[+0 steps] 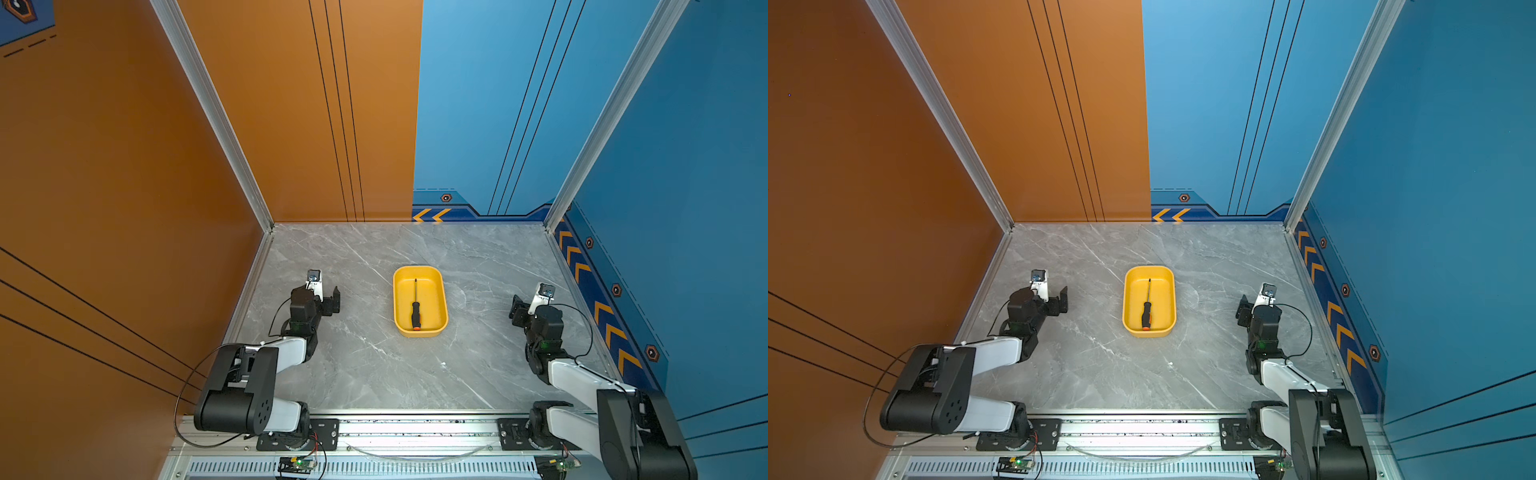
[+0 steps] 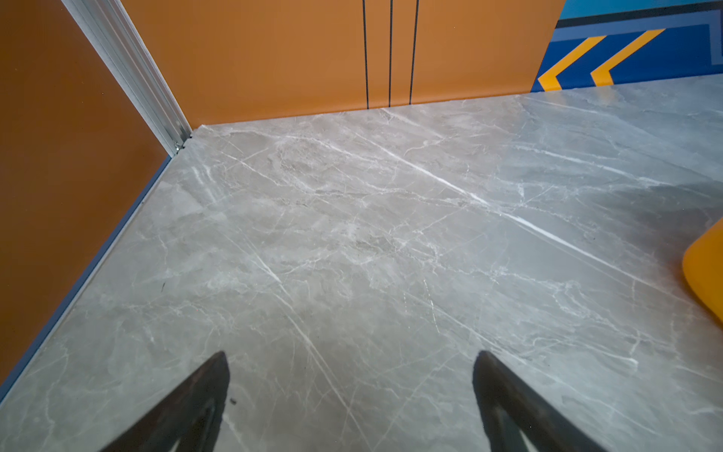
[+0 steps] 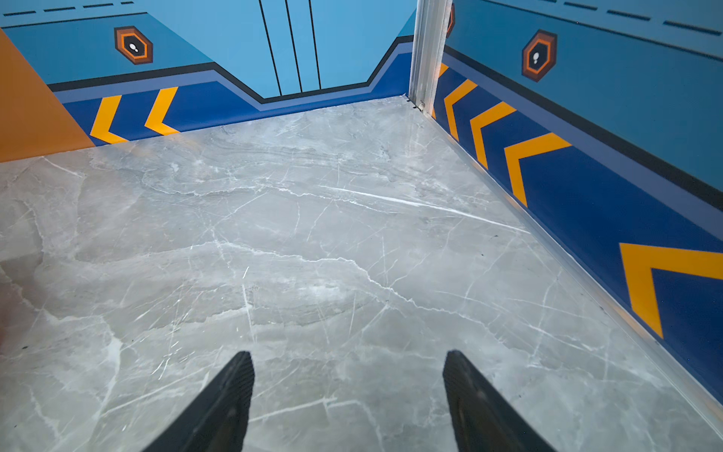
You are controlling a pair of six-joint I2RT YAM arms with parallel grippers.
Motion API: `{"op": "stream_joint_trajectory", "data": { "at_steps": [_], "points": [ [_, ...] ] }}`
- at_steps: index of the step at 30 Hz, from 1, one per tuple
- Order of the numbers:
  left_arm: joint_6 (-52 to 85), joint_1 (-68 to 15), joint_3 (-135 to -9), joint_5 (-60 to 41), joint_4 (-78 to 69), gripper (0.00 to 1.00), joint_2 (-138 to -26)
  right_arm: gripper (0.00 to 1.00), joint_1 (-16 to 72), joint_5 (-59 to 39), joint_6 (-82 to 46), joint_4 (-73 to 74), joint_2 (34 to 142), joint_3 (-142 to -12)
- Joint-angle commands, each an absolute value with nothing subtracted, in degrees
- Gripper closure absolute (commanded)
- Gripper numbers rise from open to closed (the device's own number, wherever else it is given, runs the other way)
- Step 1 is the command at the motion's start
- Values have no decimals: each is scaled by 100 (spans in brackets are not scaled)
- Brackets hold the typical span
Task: Put the screwdriver in the bin
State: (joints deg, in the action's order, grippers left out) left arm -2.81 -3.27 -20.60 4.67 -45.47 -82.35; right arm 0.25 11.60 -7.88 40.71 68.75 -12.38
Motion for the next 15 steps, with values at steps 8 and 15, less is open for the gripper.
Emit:
{"op": "stream_joint_trajectory", "data": {
  "at_steps": [8, 15],
  "points": [
    [-365, -256, -1977, 246, -5631, 2, -8936, 25, 212, 1312, -495, 6118, 8217, -1354],
    [-328, -251, -2014, 394, -5586, 2, -8949, 25, 697, 1767, -21, 6168, 8901, -1678]
  ]
}}
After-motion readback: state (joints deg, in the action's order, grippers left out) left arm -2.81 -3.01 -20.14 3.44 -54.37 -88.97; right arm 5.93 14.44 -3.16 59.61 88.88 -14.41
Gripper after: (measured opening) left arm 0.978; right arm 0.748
